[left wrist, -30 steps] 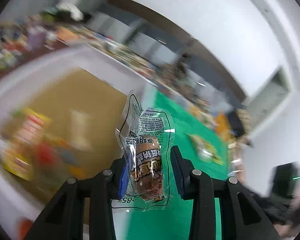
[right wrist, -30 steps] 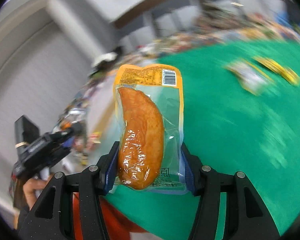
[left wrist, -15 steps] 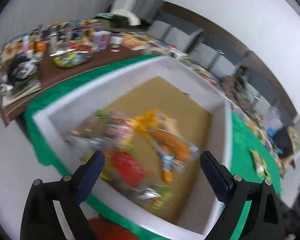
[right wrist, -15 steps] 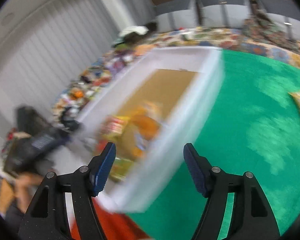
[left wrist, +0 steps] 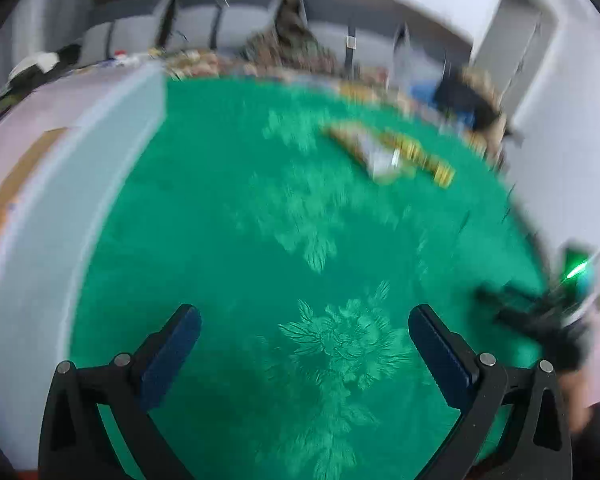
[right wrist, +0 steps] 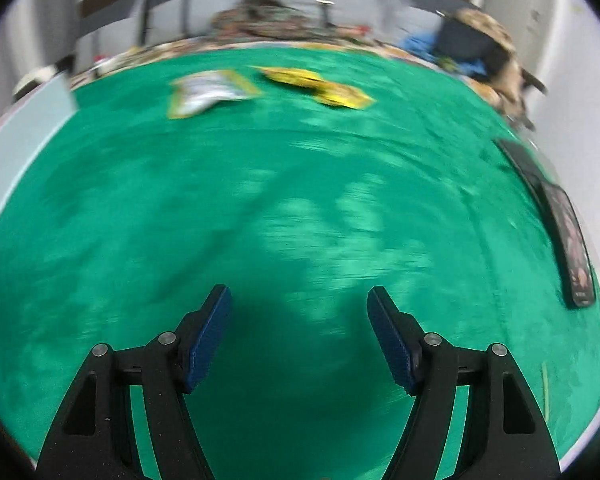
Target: Organize snacks
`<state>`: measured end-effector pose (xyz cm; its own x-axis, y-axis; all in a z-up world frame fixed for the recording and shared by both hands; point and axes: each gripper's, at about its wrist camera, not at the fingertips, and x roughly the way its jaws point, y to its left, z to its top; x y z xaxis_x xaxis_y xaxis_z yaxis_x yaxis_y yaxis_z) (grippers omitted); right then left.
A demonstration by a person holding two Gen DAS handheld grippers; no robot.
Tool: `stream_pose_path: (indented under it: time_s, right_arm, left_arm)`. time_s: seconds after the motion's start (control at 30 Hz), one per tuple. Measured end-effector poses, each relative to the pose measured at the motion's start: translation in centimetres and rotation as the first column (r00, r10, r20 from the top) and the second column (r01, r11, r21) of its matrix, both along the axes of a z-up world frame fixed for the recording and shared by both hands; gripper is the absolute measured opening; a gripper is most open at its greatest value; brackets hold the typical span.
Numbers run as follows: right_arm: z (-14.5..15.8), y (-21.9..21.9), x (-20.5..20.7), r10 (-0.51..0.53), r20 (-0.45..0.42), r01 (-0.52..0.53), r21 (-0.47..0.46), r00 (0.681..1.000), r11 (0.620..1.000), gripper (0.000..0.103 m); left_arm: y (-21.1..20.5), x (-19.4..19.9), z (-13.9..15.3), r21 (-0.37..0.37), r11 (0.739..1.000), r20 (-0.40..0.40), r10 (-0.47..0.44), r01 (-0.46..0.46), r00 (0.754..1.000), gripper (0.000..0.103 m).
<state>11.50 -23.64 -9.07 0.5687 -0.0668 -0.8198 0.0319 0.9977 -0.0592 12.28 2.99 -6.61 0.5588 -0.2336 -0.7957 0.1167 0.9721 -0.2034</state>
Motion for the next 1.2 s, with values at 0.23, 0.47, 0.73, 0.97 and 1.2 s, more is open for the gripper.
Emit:
stream_pose_path:
  time_s: [0.23, 0.47, 0.73, 0.97, 1.2]
  right_arm:
    - [-0.4, -4.2, 3.2, -0.024, 0.015, 0.023, 0.029, 1.0, 0.999, 0.081]
    - [-0.7, -4.7, 1.8, -0.021, 0.045, 0.02, 0.036, 0.999, 0.999, 0.086]
    - [-0.7, -4.9, 1.7, -0.022, 0.046, 0.02, 0.04, 0.999, 0.999, 0.087]
    - [-0.7, -4.9, 1.7, -0.022, 0.046, 0.02, 0.04, 0.999, 0.999, 0.087]
    - [-0.7, -5.0, 1.8, -0.021, 0.046, 0.02, 0.04, 0.999, 0.999, 0.087]
  left_arm:
    - [-3.9, 4.9, -5.4, 0.198, 0.98, -0.015, 0.008, -0.005, 1.0, 0.103]
    - [-3.0, 5.8, -6.1, 0.189, 0.982, 0.023, 0.028, -0.031, 0.999, 0.103]
    - [-3.1, 5.9, -6.2, 0.186, 0.982, 0.022, 0.028, -0.032, 0.999, 0.103]
    - [-3.1, 5.9, -6.2, 0.186, 0.982, 0.022, 0.029, -0.032, 0.999, 0.103]
    - [-3.1, 5.9, -6.2, 0.186, 0.982, 0.022, 0.029, -0.032, 0.999, 0.103]
